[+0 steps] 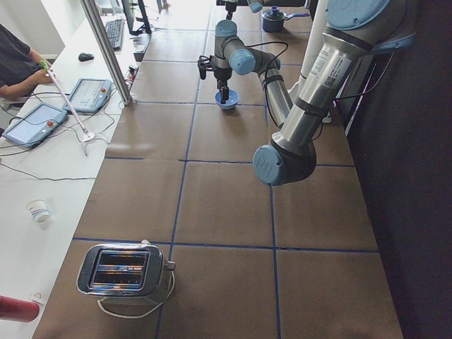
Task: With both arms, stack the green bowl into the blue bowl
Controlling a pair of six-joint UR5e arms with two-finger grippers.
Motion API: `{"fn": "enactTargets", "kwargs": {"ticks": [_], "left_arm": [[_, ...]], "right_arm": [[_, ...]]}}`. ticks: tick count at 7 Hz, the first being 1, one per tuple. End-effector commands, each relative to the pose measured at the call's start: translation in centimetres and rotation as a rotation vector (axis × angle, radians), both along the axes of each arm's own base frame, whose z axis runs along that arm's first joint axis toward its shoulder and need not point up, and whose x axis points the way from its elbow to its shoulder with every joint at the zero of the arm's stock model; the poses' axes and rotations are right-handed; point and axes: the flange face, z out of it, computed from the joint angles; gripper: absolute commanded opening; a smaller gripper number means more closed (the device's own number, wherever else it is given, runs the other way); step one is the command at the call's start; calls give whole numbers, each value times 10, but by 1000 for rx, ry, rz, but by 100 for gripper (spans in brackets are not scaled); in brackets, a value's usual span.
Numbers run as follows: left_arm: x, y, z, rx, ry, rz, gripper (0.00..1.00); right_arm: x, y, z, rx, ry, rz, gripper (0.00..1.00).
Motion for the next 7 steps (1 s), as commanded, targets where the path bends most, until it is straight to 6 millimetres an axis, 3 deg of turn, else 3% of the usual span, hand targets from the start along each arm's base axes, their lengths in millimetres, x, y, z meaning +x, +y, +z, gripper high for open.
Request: {"fn": "enactTargets", "kwargs": {"ticks": [1, 2, 3, 4, 6, 7], "left_arm": [[-14, -2, 8, 0, -2, -2, 100], [-15, -1, 7, 1, -1, -2, 100], [-16, -1, 7, 4, 1, -4, 100], [-17, -1, 7, 4, 1, -4, 100], [-21, -4, 7, 4, 0, -14, 100], [-22, -3, 19, -4, -17, -6, 100]], "right_arm": [[-19, 7, 27, -20, 12, -13, 98], [-26, -4, 17, -4, -2, -9, 73], [-29, -7, 18, -8, -4, -14, 20], [-30, -10, 17, -1, -8, -22, 2], [-29, -8, -1, 10, -56, -42, 0], [0, -23, -27, 4, -159, -27, 0]]}}
